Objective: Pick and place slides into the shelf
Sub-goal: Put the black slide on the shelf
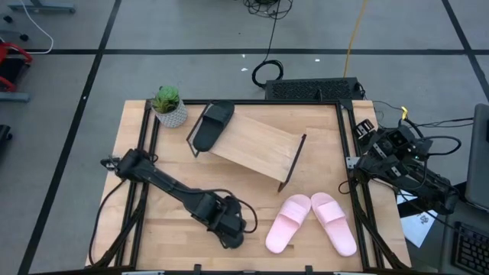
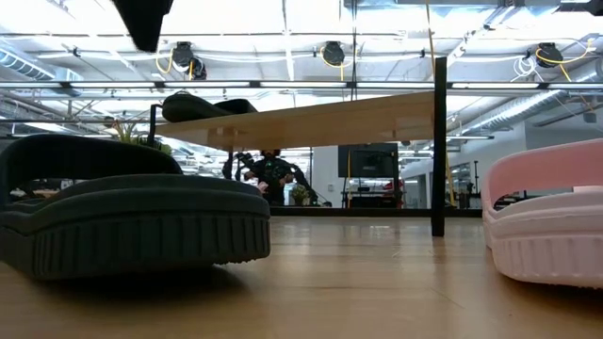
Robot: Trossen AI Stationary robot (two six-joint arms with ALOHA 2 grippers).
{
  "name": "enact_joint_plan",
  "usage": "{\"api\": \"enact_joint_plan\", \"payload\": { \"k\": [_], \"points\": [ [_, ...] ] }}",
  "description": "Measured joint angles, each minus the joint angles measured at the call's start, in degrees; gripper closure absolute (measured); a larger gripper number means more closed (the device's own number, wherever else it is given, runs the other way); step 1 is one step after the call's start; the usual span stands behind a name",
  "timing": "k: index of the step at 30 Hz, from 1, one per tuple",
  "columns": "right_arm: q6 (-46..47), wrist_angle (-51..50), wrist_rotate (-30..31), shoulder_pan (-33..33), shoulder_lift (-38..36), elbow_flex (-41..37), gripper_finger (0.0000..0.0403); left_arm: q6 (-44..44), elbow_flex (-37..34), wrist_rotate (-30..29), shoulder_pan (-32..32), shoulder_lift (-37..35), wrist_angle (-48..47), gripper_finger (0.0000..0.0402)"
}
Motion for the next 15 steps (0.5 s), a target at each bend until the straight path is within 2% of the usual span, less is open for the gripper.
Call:
{"api": "enact_joint_plan", "payload": {
  "k": [15],
  "points": [
    [0.2,0.0,-3.0,0.0,0.0,0.0,0.0216,-3.3,0.0,-0.7,-1.3,5.5,-2.1,0.0225]
  ]
}}
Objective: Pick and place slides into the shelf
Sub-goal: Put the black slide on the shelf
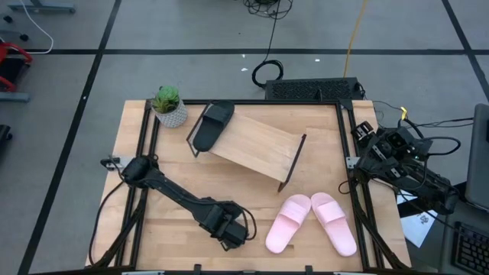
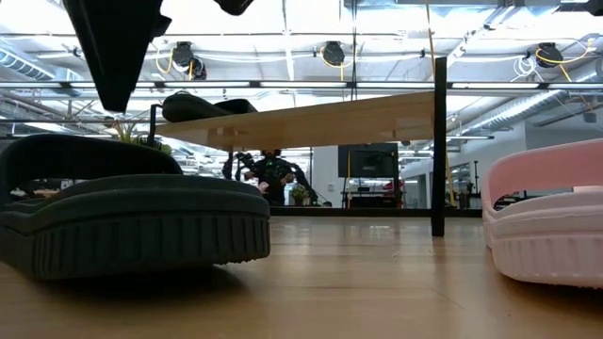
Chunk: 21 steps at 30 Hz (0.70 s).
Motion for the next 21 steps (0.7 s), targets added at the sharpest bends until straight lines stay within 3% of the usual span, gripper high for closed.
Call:
{"api": "enact_joint_plan", "payload": {
  "k": [11,21],
  "points": [
    [0.0,0.0,0.0,0.0,0.0,0.0,0.0216,-1.1,0.0,0.2,0.0,1.8,0.3,0.0225],
    [0.0,0.0,-0.1,0.0,0.0,0.0,0.0216,-2.0,-0.1,0.6,-0.4,4.0,-6.8,0.0225]
  ]
}}
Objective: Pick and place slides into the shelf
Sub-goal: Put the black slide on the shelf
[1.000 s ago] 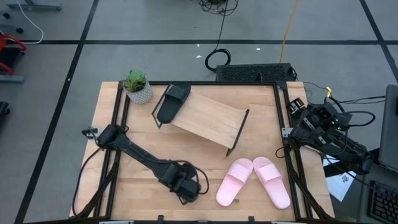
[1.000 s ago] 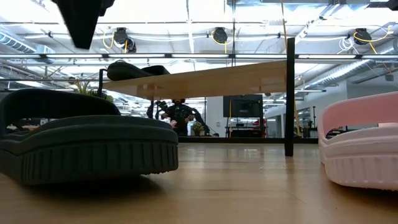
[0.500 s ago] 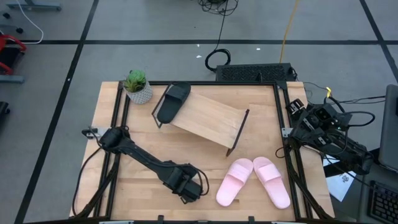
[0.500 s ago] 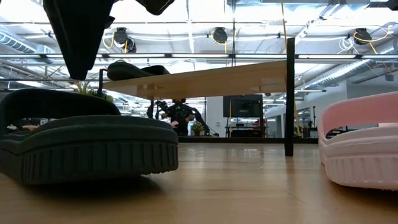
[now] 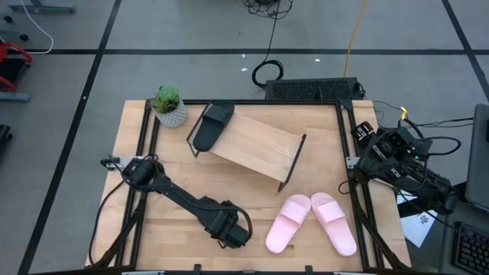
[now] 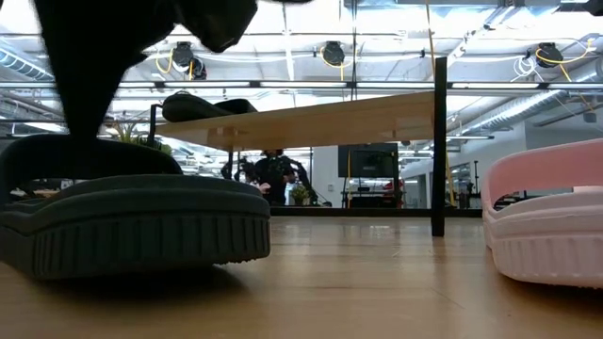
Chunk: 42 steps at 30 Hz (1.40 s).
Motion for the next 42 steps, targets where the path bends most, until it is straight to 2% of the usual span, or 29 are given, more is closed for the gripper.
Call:
{"api": "enact_joint_plan", "payload": {
  "k": [8,10,13,18,19,26,31,42],
  "points": [
    [0.0,-0.3,-0.1,0.0,0.0,0.0,0.0216,-0.7,0.0,0.0,-0.1,0.9,-1.3,0.0226],
    [0.0,-0.3,-0.1,0.0,0.0,0.0,0.0216,-1.1,0.0,-0.2,-0.1,0.9,-1.7,0.0236],
    [0.0,-0.3,-0.2,0.0,0.0,0.0,0.0216,0.3,0.0,-0.3,-0.1,0.9,-2.2,0.0279],
    [0.3,-0.3,-0.2,0.0,0.0,0.0,0.0216,2.9,0.1,-1.1,-0.1,0.8,-1.9,0.0379],
    [0.8,-0.3,-0.2,0.0,0.0,0.0,0.0216,3.4,0.1,-1.5,-0.2,0.8,-1.9,0.0389],
    [1.5,-0.3,-0.9,0.0,0.0,0.0,0.0216,3.7,0.2,-2.6,-0.2,0.7,-3.6,0.0398],
    [1.5,-0.2,-1.4,0.0,0.0,0.0,0.0216,2.8,0.0,-3.6,-0.5,0.9,-9.2,0.0400],
    [1.3,-0.2,-1.4,0.0,0.0,0.0,0.0216,2.0,0.9,-4.6,-0.9,-0.1,-9.2,0.0401]
  ]
}}
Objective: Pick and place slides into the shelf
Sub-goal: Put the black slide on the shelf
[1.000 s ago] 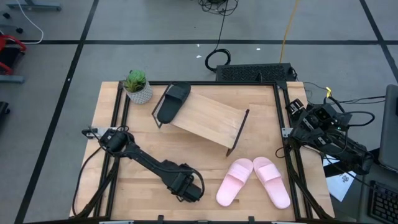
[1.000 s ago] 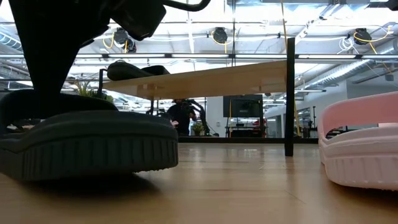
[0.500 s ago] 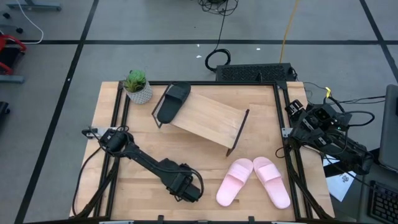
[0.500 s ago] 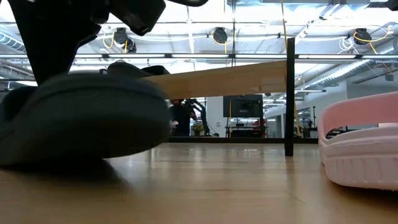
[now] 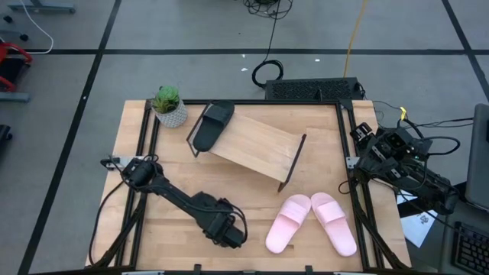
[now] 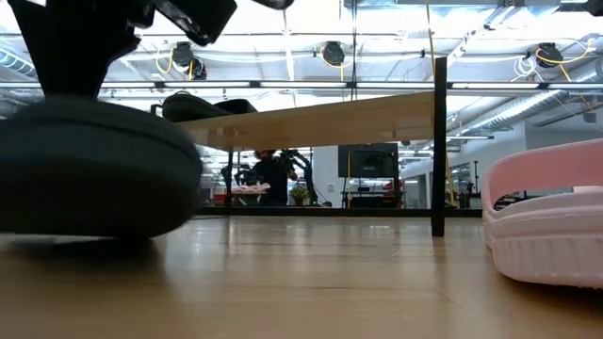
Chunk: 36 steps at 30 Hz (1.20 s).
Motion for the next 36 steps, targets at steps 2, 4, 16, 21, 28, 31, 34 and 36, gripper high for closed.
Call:
{"api": "enact_joint_plan", "payload": {
  "k": [2,4,16,21,28,31,34,36],
  "points": [
    [0.0,0.0,0.0,0.0,0.0,0.0,0.0216,0.2,1.3,-0.8,-0.1,0.0,0.1,0.0401],
    [0.0,0.0,0.0,0.0,0.0,0.0,0.0216,0.6,2.9,-2.0,-0.3,-0.1,0.2,0.0401],
    [0.0,0.0,0.1,0.0,0.0,0.0,0.0216,3.9,7.2,-7.3,-1.7,-0.2,0.2,0.0402],
    [-0.2,0.0,0.2,0.0,0.0,0.0,0.0216,5.2,7.3,-7.9,-2.3,-0.2,0.2,0.0402],
    [-0.7,0.0,0.3,0.0,0.0,0.0,0.0216,7.3,10.8,-10.9,-2.9,-0.2,0.2,0.0402],
    [-0.7,0.0,0.9,0.0,0.0,0.0,0.0216,8.2,13.3,-13.5,-2.9,-0.2,0.2,0.0402],
    [-0.7,0.0,2.0,0.0,0.0,0.0,0.0216,9.5,15.6,-15.6,-2.9,-0.2,0.2,0.0402],
    [-0.6,0.0,2.0,0.0,0.0,0.0,0.0216,10.4,17.0,-16.7,-2.9,-0.2,0.1,0.0402]
  ]
}}
